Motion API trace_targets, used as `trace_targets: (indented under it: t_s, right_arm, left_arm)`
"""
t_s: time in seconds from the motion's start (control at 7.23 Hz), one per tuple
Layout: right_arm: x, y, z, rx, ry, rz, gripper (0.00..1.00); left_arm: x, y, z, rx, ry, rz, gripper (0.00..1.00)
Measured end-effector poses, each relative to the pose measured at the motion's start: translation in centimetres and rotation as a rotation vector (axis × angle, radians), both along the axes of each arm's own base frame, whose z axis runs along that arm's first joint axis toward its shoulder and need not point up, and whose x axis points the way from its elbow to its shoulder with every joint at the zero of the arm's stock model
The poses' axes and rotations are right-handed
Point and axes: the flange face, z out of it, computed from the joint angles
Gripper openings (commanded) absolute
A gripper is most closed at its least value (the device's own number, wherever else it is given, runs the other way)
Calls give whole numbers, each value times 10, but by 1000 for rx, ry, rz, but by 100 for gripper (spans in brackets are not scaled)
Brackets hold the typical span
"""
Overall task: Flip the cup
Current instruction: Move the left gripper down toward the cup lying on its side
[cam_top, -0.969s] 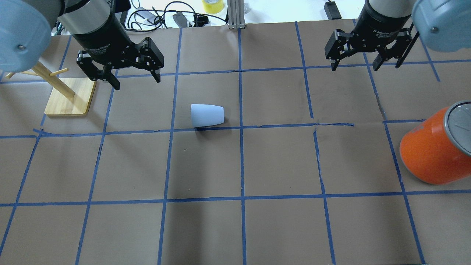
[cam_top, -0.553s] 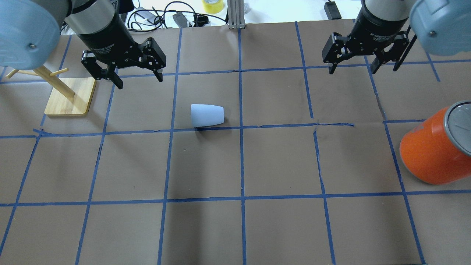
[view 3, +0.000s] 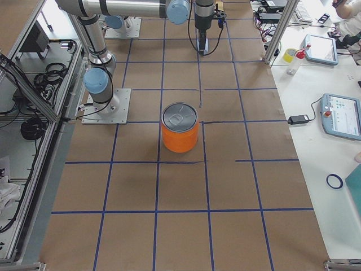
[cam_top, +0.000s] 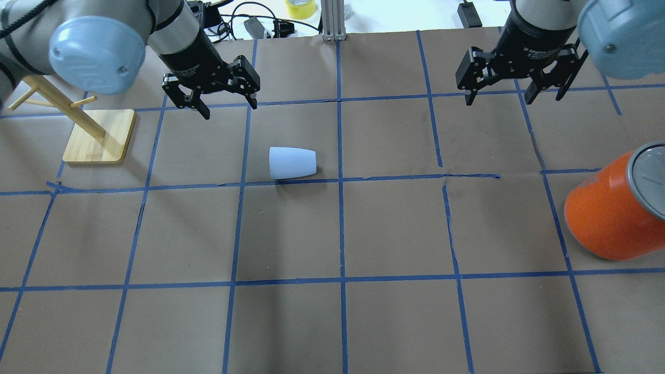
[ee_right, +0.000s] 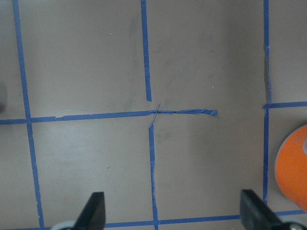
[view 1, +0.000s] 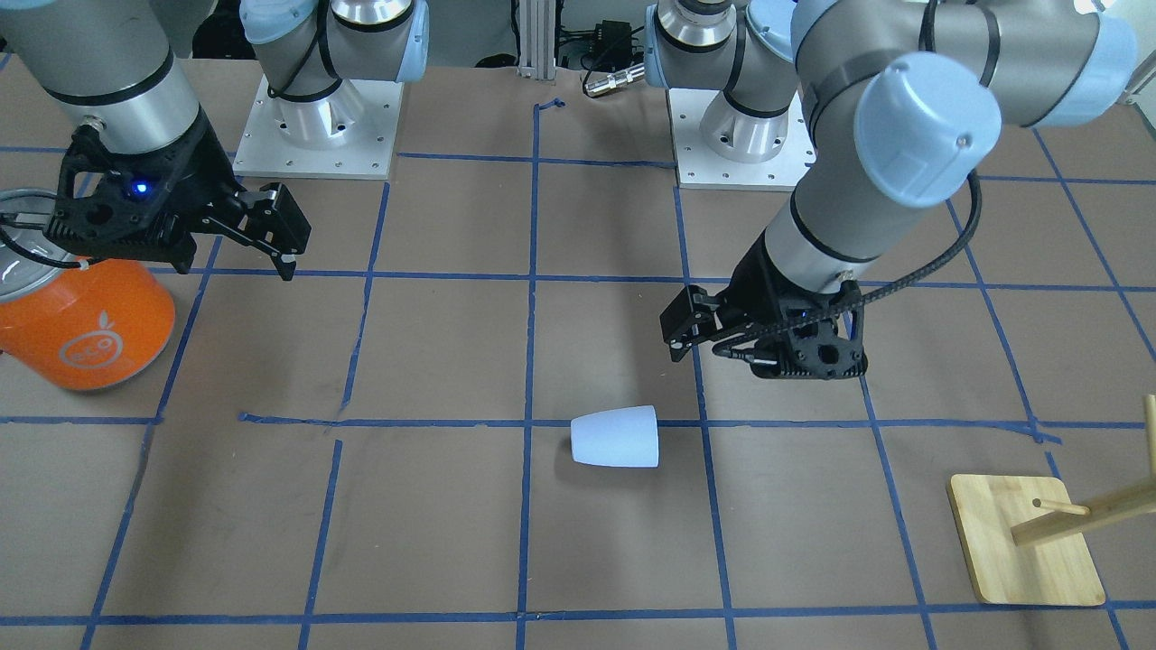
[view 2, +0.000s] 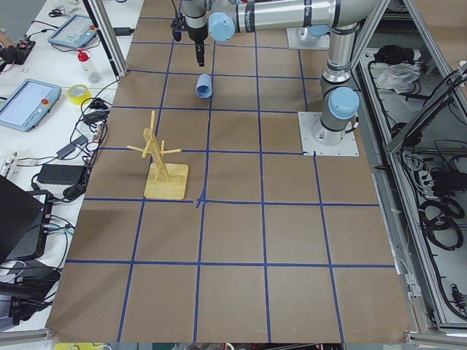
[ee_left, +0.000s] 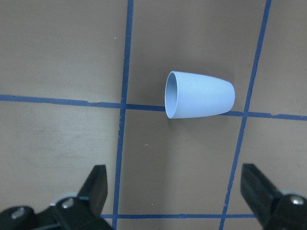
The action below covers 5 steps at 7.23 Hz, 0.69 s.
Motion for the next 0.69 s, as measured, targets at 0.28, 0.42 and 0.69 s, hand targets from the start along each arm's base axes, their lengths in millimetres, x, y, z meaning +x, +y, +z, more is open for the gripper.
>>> trace_targets:
  t_s: [0.28, 0.42, 0.69]
  right_arm:
    - [0, 0, 0, 1, 4, -1, 100]
    - [-1, 0, -1, 3, 5, -1, 100]
    - [-1, 0, -2, 5, 5, 0, 100]
  left_arm:
    - [18, -15, -67, 64, 59, -51, 100]
    - [23, -13, -102, 77, 120, -51, 100]
    - [21, -7, -143, 73, 216, -41, 98]
